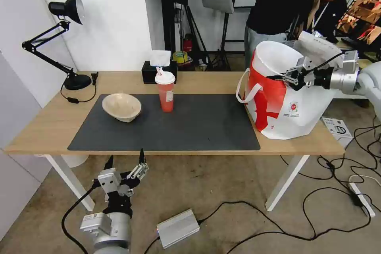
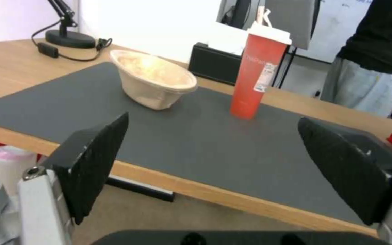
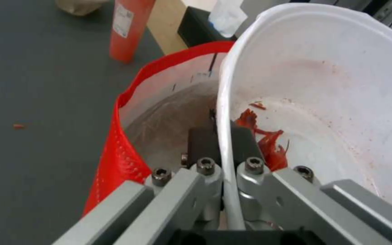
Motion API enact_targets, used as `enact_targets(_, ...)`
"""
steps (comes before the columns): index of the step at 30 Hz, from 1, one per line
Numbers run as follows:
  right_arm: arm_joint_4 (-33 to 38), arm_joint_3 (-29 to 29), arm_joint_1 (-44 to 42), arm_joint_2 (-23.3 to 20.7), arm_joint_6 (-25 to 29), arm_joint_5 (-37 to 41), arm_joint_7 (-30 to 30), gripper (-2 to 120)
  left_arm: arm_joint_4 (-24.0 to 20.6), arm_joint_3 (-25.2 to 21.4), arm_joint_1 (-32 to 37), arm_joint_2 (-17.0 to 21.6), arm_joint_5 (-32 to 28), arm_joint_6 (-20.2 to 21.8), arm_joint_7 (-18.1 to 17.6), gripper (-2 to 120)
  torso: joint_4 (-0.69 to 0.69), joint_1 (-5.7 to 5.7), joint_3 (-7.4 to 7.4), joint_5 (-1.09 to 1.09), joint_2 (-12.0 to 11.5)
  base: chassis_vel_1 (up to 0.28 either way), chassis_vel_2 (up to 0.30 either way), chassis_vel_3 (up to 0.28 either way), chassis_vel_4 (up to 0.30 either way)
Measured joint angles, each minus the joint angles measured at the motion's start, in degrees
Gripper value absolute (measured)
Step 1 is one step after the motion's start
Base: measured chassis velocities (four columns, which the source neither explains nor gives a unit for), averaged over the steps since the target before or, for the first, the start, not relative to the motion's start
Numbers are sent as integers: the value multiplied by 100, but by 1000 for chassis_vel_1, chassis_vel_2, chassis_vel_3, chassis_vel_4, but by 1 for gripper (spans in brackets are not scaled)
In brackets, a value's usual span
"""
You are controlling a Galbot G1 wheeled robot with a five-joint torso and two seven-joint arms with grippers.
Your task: Pick up the trash from the table and place it into the takeout bag.
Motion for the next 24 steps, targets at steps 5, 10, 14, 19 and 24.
enact_targets(5, 43, 17, -40, -52, -7, 105, 65, 0, 27, 50, 0, -1, 22, 0, -2, 100, -1, 0, 0, 0, 0, 0, 0, 0, 0)
enact_targets(10, 53, 19, -42, -69, 1, 276, 148, 0, 40, 67, -7, -1, 25, 1, -5, 100, 0, 0, 0, 0, 0, 0, 0, 0, 0)
enact_targets(14, 51, 18, -30, -45, 8, 332, 192, 10, 61, 92, -12, -4, 25, 2, -7, 100, 0, 0, 0, 0, 0, 0, 0, 0, 0)
enact_targets(19, 31, 9, 9, -16, 8, 361, 200, 25, 66, 96, -16, -5, 25, 3, -11, 100, 0, 0, 0, 0, 0, 0, 0, 0, 0)
enact_targets(24, -10, -31, 100, 27, 8, 419, 209, 45, 66, 78, -30, -5, 21, 9, -13, 100, 0, 0, 0, 0, 0, 0, 0, 0, 0)
